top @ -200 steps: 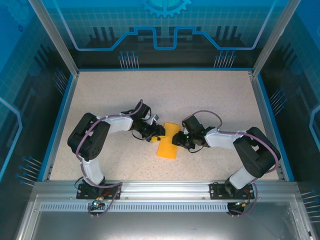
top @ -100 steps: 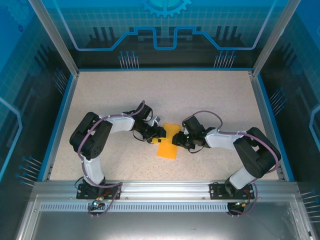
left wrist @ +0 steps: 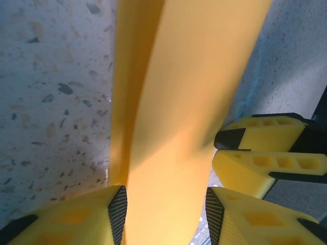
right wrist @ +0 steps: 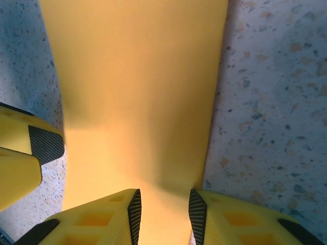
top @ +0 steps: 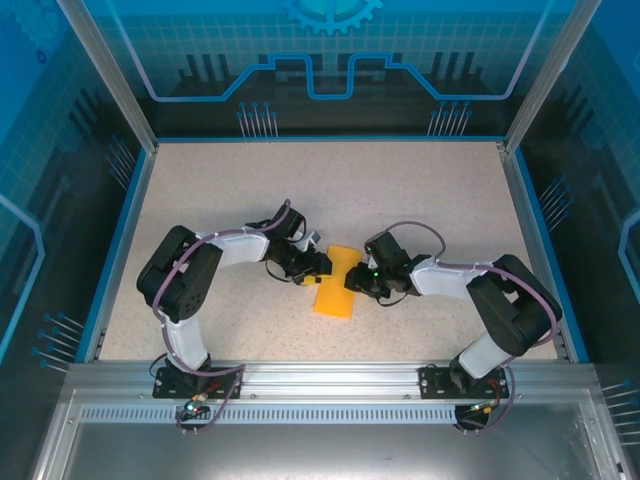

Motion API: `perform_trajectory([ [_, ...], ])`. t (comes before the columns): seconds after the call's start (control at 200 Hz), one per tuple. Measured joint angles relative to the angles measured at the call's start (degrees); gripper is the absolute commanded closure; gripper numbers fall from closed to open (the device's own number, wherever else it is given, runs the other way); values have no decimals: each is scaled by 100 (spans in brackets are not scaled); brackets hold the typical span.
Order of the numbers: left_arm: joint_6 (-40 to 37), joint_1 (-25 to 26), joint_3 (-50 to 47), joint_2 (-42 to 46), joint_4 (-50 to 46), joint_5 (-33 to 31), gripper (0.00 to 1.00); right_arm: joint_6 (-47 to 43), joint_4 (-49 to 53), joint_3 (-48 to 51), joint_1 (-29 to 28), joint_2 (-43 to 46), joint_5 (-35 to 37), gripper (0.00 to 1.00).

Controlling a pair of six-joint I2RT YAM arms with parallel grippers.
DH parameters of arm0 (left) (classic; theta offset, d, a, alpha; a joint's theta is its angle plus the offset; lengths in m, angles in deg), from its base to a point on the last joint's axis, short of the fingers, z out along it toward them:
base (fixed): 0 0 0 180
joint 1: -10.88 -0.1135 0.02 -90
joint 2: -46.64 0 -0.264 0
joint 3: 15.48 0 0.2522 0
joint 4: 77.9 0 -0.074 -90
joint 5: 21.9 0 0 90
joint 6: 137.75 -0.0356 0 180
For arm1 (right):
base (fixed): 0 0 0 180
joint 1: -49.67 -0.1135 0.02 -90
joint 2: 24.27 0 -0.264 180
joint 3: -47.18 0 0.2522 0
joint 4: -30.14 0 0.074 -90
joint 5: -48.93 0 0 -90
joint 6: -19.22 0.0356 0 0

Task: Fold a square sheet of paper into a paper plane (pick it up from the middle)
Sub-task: Fold the triangle a second time at the center of the table.

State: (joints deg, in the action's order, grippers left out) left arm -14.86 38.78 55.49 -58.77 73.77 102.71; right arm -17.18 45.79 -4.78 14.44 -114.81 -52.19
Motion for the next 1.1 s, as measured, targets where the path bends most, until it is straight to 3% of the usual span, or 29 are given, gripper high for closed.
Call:
perform_trajectory([
  [0.605, 0, 2, 0, 24, -24, -133, 50, 2, -105, 81, 2, 44, 2, 65],
  [1.1, -28, 46, 24, -151, -22, 153, 52, 22, -149, 103, 2, 44, 0, 65],
])
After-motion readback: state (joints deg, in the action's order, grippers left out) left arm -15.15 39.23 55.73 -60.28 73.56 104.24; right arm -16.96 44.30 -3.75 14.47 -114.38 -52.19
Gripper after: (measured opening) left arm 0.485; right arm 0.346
